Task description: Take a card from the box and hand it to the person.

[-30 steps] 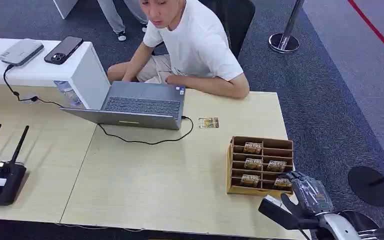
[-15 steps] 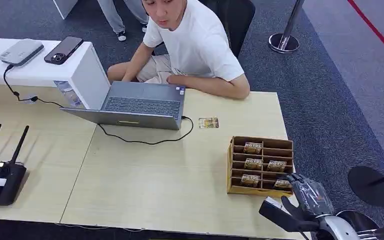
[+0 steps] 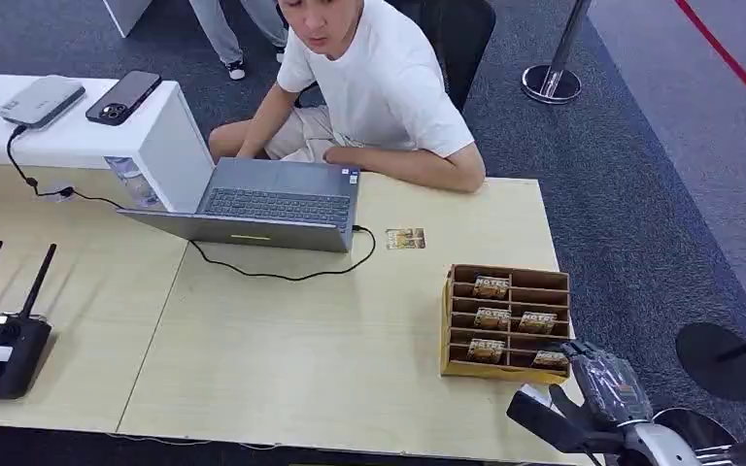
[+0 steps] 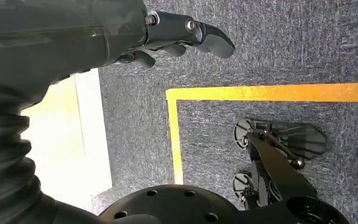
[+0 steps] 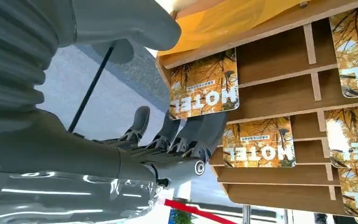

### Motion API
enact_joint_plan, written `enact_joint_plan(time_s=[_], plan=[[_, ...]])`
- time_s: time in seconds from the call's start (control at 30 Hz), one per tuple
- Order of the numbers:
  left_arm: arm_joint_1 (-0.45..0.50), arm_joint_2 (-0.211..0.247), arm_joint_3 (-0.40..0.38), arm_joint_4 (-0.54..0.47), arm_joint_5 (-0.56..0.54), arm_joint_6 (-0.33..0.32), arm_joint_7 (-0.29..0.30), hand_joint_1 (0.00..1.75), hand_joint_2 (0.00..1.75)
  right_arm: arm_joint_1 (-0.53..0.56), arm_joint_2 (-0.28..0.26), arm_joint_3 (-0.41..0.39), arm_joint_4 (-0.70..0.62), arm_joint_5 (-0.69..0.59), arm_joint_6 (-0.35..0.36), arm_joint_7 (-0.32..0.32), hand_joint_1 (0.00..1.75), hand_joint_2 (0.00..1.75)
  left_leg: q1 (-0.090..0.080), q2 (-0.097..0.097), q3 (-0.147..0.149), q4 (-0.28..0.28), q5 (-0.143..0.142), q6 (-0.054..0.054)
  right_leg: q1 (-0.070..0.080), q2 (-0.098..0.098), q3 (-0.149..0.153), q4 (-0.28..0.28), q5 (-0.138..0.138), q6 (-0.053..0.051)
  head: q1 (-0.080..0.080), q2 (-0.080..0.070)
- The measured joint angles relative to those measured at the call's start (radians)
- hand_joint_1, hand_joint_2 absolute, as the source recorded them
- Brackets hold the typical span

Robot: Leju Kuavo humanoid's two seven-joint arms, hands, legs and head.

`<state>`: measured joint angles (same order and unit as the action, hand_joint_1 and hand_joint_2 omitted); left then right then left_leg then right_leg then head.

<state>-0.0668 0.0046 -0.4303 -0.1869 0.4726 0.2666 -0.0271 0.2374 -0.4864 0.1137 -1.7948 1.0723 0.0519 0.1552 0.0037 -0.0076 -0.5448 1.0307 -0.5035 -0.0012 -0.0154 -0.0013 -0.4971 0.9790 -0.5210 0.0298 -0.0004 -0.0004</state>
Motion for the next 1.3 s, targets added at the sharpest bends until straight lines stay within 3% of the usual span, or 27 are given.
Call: enact_joint_plan(time_s=[0.1,0.13,0.17,0.33,1.0,1.17,1.23,1.3], plan=[[0.000,0.000,0.000,0.000,0.000,0.000,0.000,0.00,1.75,-0.001,0.000,0.000,0.000,-0.001,0.000,0.000,0.80,1.75,0.000,0.000,0.000,0.000,0.000,0.000,0.000,0.000,0.000,0.000,0.000,0.000,0.000,0.000],[0.000,0.000,0.000,0.000,0.000,0.000,0.001,0.00,1.75,-0.001,0.000,0.000,0.000,-0.001,0.000,0.000,0.98,1.75,0.000,0.000,0.000,0.000,0.000,0.000,0.000,0.000,0.000,0.000,0.000,0.000,0.000,0.000],[0.000,0.000,0.000,0.000,0.000,0.000,0.002,0.00,1.75,-0.002,0.000,0.000,0.000,-0.001,0.000,0.000,1.05,1.75,0.000,0.000,0.000,0.000,0.000,0.000,0.000,0.000,0.000,0.000,0.000,0.000,0.000,0.000],[0.000,0.000,0.000,0.000,0.000,0.000,0.003,0.00,1.75,-0.009,0.000,0.002,0.004,-0.001,-0.002,0.000,0.96,1.75,0.000,0.000,0.000,0.000,0.000,0.000,0.000,0.000,0.000,0.000,0.000,0.000,0.000,0.000],[0.001,0.000,0.000,0.000,0.002,0.005,-0.003,0.00,1.75,-0.023,0.000,0.003,0.010,-0.001,-0.002,0.000,1.01,1.75,0.000,0.000,0.000,0.000,0.000,0.000,0.000,0.000,0.000,0.000,0.000,0.000,0.000,0.000],[0.001,0.000,0.000,0.000,0.002,0.005,-0.003,0.00,1.75,-0.022,0.000,0.003,0.013,-0.001,-0.002,0.000,1.20,1.75,0.000,0.000,0.000,0.000,0.000,0.000,0.000,0.000,0.000,0.000,0.000,0.000,0.000,0.000],[0.001,0.000,0.000,0.000,0.002,0.005,-0.003,0.00,1.75,-0.023,0.000,0.003,0.014,-0.001,-0.002,0.000,1.57,1.75,0.000,0.000,0.000,0.000,0.000,0.000,0.000,0.000,0.000,0.000,0.000,0.000,0.000,0.000],[0.001,0.000,0.000,0.000,0.002,0.005,-0.003,0.00,1.75,-0.023,0.000,0.003,0.014,-0.001,-0.002,0.000,1.55,1.75,0.000,0.000,0.000,0.000,0.000,0.000,0.000,0.000,0.000,0.000,0.000,0.000,0.000,0.000]])
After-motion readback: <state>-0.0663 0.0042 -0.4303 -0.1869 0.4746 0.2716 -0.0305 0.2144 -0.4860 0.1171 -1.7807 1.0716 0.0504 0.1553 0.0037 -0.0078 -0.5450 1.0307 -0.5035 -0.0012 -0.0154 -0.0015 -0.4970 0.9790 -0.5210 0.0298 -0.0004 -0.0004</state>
